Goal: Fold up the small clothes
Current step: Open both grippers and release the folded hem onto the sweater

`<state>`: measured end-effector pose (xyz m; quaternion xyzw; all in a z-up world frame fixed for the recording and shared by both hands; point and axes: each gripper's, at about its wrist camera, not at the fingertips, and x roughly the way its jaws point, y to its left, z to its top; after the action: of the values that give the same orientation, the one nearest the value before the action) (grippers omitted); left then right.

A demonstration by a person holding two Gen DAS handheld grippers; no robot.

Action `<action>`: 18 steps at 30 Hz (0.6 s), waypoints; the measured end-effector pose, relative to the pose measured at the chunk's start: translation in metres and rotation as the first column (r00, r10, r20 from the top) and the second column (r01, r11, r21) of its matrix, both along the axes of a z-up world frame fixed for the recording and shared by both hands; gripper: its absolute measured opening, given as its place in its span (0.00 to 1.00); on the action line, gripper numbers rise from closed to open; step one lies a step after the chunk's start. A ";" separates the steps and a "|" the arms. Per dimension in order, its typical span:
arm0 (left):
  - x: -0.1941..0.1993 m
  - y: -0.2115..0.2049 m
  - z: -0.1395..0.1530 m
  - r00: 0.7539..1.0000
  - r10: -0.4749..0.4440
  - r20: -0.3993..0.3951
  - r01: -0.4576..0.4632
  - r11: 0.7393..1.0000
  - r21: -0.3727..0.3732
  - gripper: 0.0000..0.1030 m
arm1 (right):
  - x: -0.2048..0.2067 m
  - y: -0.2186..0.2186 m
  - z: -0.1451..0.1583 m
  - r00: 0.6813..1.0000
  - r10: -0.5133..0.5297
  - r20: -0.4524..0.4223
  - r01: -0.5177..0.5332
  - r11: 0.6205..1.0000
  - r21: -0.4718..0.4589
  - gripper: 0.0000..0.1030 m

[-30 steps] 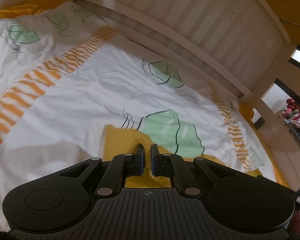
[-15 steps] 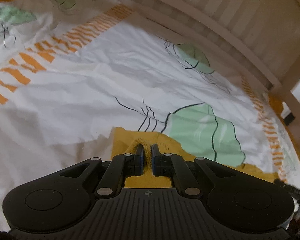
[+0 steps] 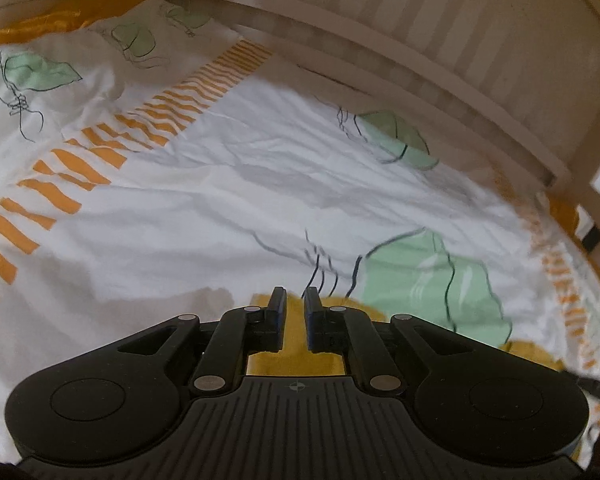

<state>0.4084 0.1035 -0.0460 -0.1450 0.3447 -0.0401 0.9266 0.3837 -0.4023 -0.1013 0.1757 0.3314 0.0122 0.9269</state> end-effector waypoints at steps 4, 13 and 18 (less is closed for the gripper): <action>-0.012 -0.008 -0.011 0.998 -0.054 -0.043 0.057 0.996 0.072 0.24 | -0.001 -0.006 -0.001 0.999 -0.034 -0.013 0.034 0.999 0.000 0.17; -0.046 -0.016 -0.035 0.984 -0.106 -0.145 0.131 0.976 0.174 0.28 | -0.026 0.003 0.015 1.000 -0.021 0.012 0.022 0.996 -0.085 0.78; -0.057 -0.011 -0.044 0.983 -0.075 -0.168 0.106 0.977 0.185 0.44 | -0.043 0.022 0.010 0.997 0.067 -0.033 -0.070 0.990 -0.126 0.88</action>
<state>0.3515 0.0921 -0.0903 -0.0410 0.4267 -0.0370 0.9027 0.3409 -0.3803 -0.0915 0.1052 0.3507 0.0204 0.9303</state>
